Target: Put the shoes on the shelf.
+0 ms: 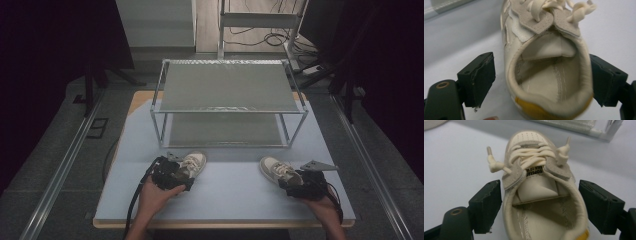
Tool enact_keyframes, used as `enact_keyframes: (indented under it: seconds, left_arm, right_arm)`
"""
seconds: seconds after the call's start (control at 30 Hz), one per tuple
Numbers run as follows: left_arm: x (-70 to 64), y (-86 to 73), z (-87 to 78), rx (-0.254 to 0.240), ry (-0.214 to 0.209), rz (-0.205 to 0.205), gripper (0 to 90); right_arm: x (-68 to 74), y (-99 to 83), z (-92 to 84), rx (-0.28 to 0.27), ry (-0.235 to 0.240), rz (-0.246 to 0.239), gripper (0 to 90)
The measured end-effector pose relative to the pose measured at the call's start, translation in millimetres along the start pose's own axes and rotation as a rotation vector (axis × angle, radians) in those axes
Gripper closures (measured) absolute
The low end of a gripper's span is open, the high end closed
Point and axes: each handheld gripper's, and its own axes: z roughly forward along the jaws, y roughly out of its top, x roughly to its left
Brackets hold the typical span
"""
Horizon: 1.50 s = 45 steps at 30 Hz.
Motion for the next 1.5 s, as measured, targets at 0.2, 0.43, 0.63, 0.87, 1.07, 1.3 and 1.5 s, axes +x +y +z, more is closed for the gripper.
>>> enact_keyframes:
  seconds: [0.2, 0.43, 0.63, 0.87, 1.07, 1.3, 1.5]
  left_arm:
    - [-0.9, 3.5, 12.7, 0.039, 0.008, -0.007, 15.7]
    - [-3.4, 6.6, 22.7, 0.079, 0.008, -0.003, 20.3]
    - [-3.9, 5.6, 22.2, 0.065, 0.021, -0.005, 23.0]
    - [-3.9, 4.6, 20.9, 0.049, 0.034, 0.010, 26.5]
    - [-2.2, 2.7, 18.1, 0.027, 0.038, 0.016, 28.7]
    - [-2.1, 2.8, 12.4, -0.022, 0.028, 0.012, 28.9]
    - [-3.9, 9.7, 7.3, -0.048, 0.021, 0.016, 29.0]
  right_arm:
    - [0.2, -2.5, 10.8, 0.030, -0.017, 0.003, 20.8]
    - [-0.4, -2.3, 15.3, 0.049, -0.018, 0.000, 21.1]
    - [-0.8, -3.0, 17.7, 0.071, -0.014, 0.001, 21.6]
    - [-1.4, -3.0, 17.1, 0.068, -0.005, -0.007, 24.9]
    - [-1.0, -2.3, 14.4, 0.038, 0.006, 0.011, 27.7]
    - [2.4, 0.8, 10.9, 0.010, 0.004, 0.019, 28.6]
    - [7.3, 8.7, 9.1, -0.012, 0.011, 0.017, 28.9]
